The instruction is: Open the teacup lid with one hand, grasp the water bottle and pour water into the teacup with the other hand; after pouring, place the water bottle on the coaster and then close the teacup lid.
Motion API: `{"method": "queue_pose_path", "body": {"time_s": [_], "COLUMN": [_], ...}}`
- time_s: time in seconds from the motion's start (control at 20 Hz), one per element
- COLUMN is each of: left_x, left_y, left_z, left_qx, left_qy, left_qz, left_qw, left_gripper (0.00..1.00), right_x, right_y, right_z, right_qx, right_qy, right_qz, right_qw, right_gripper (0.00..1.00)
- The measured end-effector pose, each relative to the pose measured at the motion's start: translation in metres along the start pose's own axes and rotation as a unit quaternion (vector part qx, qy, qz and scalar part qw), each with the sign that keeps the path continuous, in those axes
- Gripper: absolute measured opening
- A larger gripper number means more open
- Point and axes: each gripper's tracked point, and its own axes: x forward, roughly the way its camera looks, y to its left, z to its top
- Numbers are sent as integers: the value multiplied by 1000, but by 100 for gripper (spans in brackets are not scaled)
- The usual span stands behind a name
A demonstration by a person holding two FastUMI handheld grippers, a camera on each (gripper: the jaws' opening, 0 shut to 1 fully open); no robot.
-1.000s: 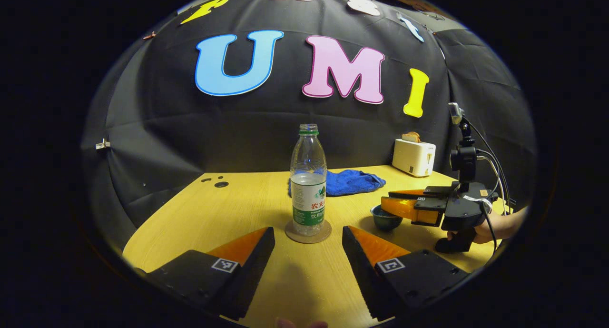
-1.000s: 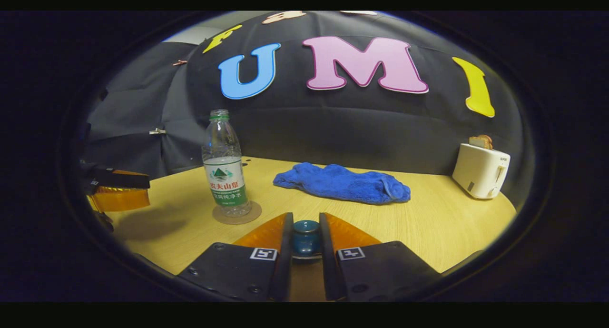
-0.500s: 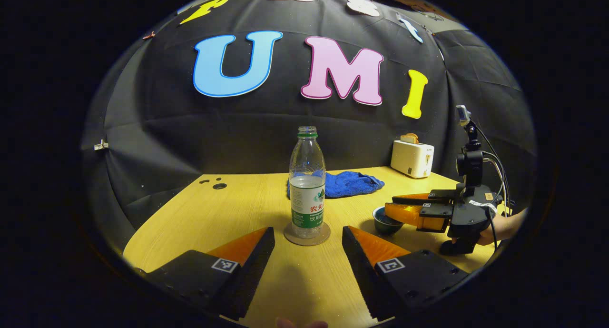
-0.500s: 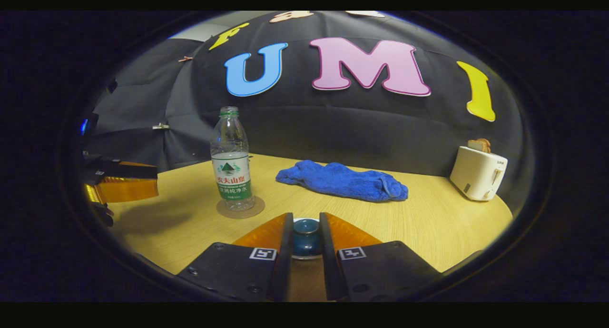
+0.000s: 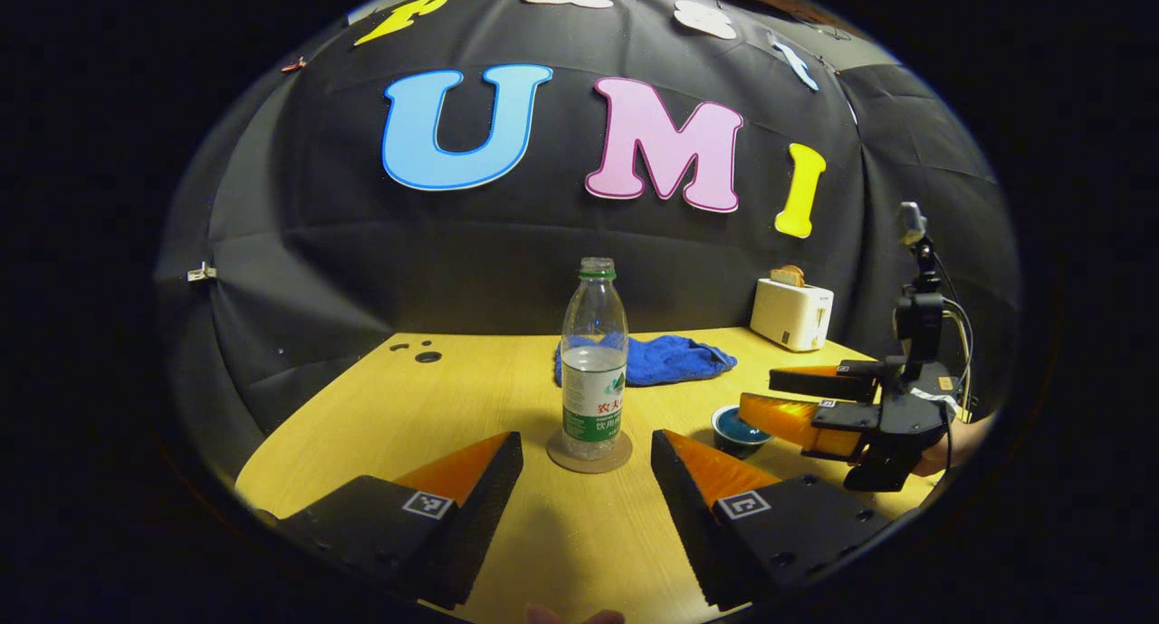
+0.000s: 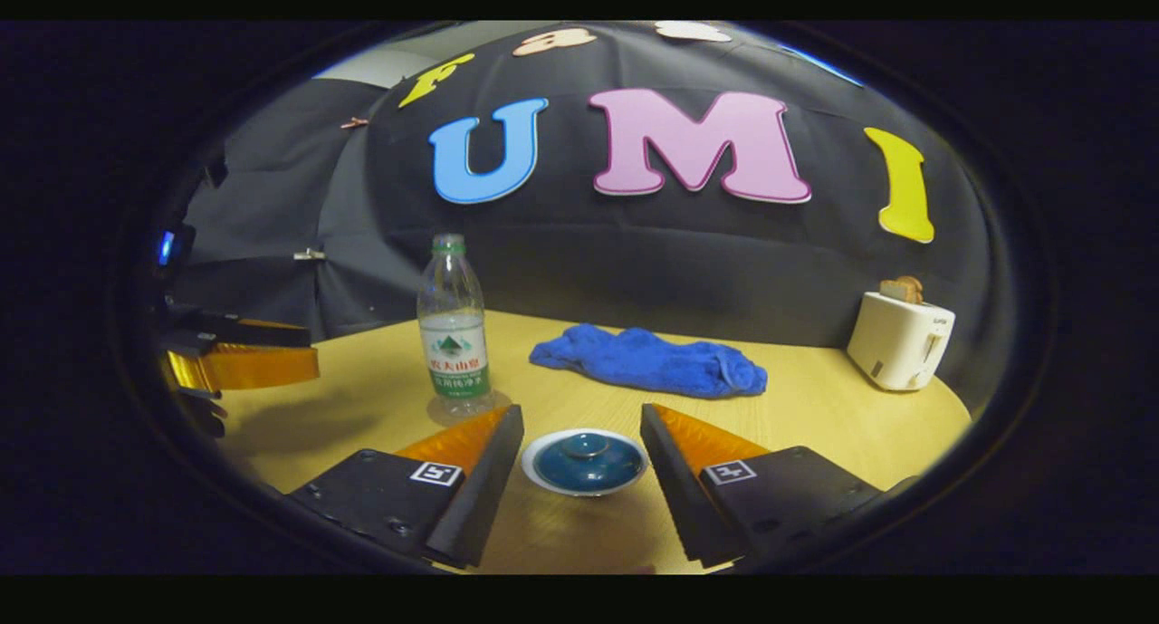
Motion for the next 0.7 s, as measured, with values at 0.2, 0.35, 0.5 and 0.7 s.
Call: {"method": "queue_pose_path", "body": {"time_s": [0.2,0.35,0.5,0.7], "left_x": [-20,-44,-69,-104], "left_y": [-3,-13,-24,-22], "left_z": [39,76,103,149], "left_qx": [-4,-6,-30,-33], "left_qy": [-12,-18,-10,-28], "left_qz": [24,33,28,31], "left_qw": [1000,999,999,999], "left_gripper": [90,90,90,90], "right_x": [-36,-69,-102,-143], "right_y": [1,6,20,32], "right_z": [70,130,188,245], "right_qx": [-9,-11,-6,-17], "right_qy": [-24,-41,-57,-77], "right_qz": [-14,-20,-18,-26], "right_qw": [1000,999,998,997], "right_gripper": [86,90,92,93]}}
